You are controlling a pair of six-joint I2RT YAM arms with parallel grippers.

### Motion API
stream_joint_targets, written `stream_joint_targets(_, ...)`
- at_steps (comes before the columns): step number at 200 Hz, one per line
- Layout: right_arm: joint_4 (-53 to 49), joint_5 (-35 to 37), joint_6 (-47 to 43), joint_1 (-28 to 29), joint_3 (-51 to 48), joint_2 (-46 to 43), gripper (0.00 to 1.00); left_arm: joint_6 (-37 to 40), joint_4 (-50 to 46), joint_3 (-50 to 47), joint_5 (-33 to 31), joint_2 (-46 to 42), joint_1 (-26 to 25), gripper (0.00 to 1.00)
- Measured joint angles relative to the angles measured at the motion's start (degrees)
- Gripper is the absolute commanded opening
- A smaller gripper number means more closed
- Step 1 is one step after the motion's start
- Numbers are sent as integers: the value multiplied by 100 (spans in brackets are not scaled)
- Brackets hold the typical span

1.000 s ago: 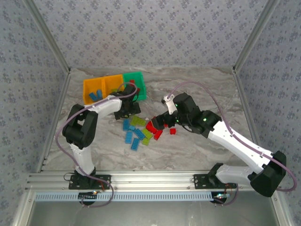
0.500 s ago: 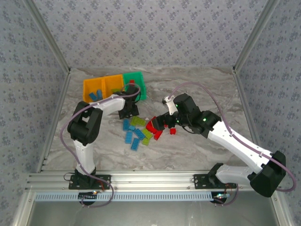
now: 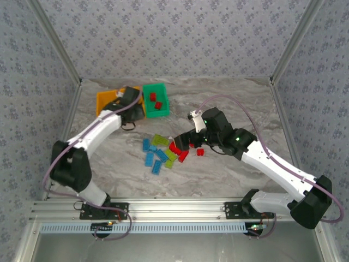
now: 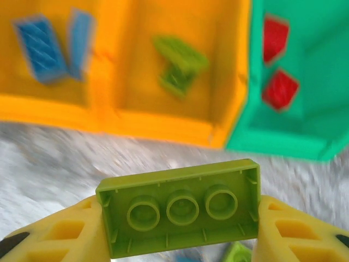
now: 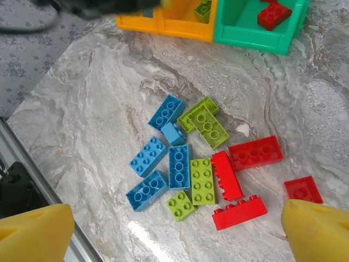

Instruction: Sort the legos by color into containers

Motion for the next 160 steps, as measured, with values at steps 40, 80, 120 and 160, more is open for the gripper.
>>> stream_joint_targets(40, 22, 0, 52, 11, 0, -2, 100, 146, 42, 402, -291, 428, 1088, 50)
stream_joint_targets(80, 11, 7, 92, 15, -15, -109, 100, 348, 195, 656, 87, 1032, 1215, 51)
stream_joint_targets(120, 0, 48, 142, 15, -44, -203, 100, 634, 350, 1397, 374, 1593, 911, 52)
stream_joint_targets(160, -107, 94, 179, 15, -57, -291, 100, 793, 258, 2579, 317, 2645, 817, 66)
